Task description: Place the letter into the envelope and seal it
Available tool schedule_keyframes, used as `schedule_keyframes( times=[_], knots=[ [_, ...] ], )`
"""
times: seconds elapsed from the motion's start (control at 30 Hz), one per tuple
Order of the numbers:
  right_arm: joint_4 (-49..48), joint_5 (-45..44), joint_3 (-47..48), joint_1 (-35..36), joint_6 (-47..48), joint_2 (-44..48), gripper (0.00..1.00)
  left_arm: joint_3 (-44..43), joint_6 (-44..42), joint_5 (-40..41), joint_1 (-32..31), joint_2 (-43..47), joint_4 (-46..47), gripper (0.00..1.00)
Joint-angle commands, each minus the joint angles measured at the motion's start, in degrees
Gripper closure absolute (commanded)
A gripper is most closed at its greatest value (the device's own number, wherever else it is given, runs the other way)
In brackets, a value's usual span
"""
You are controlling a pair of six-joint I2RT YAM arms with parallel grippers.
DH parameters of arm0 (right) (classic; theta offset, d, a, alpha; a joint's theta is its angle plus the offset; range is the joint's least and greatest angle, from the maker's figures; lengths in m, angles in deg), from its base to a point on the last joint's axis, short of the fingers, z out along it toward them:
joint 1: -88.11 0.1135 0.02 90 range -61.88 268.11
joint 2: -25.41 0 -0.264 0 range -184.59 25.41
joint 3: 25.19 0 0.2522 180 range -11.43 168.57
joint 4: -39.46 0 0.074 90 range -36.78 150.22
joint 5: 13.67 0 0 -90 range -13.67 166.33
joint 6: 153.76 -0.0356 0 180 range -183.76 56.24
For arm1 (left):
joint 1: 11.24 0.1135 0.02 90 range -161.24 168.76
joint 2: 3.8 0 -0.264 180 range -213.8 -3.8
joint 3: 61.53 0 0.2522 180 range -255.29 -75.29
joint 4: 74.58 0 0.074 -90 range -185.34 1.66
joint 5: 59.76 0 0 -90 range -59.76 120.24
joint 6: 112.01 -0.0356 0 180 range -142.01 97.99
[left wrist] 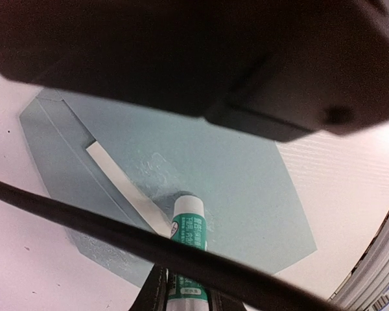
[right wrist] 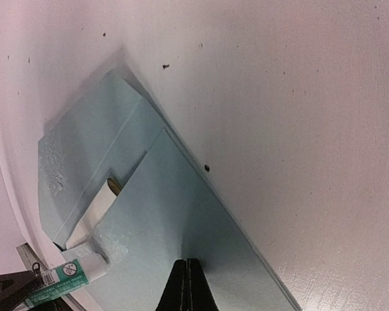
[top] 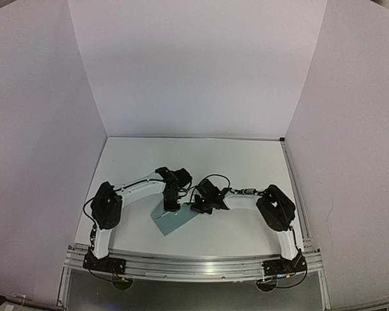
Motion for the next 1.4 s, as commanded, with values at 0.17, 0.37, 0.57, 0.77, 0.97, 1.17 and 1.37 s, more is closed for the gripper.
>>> schedule_keyframes(
  times=[0.17, 0.37, 0.57, 0.77, 0.97, 1.17, 1.37],
  knots=[
    [4.12, -1.25, -0.79, -0.63, 0.15, -0.73, 1.00, 5.09, 1.16, 6.43, 0.72, 0.18, -11.84, 1.00],
    [4.11, 0.59, 0.55, -0.62, 0.68, -1.13, 1.00, -7.29, 7.46, -0.95, 3.96, -0.39, -7.70, 1.00],
    [4.03, 1.54, 0.85, -0.65, 0.34, -2.37, 1.00, -11.23, 11.04, -7.68, 6.03, 2.64, -4.28, 1.00],
    [4.03, 1.64, 1.27, -0.61, 0.38, -2.93, 1.00, -3.65, 8.91, -2.20, 5.92, 4.13, -5.48, 1.00],
    [4.03, 1.82, 1.35, -0.62, 0.27, -3.22, 1.00, -2.80, 9.89, -2.89, 3.76, 2.98, -9.15, 1.00],
    [4.03, 1.81, 1.16, -0.62, 0.24, -3.26, 1.00, -1.64, 10.28, -3.12, 2.96, 2.82, -8.77, 1.00],
    [4.12, 1.80, 1.86, -0.62, 0.44, -3.47, 1.00, 0.52, 11.01, -2.38, 1.79, 1.27, -4.37, 1.00]
  ],
)
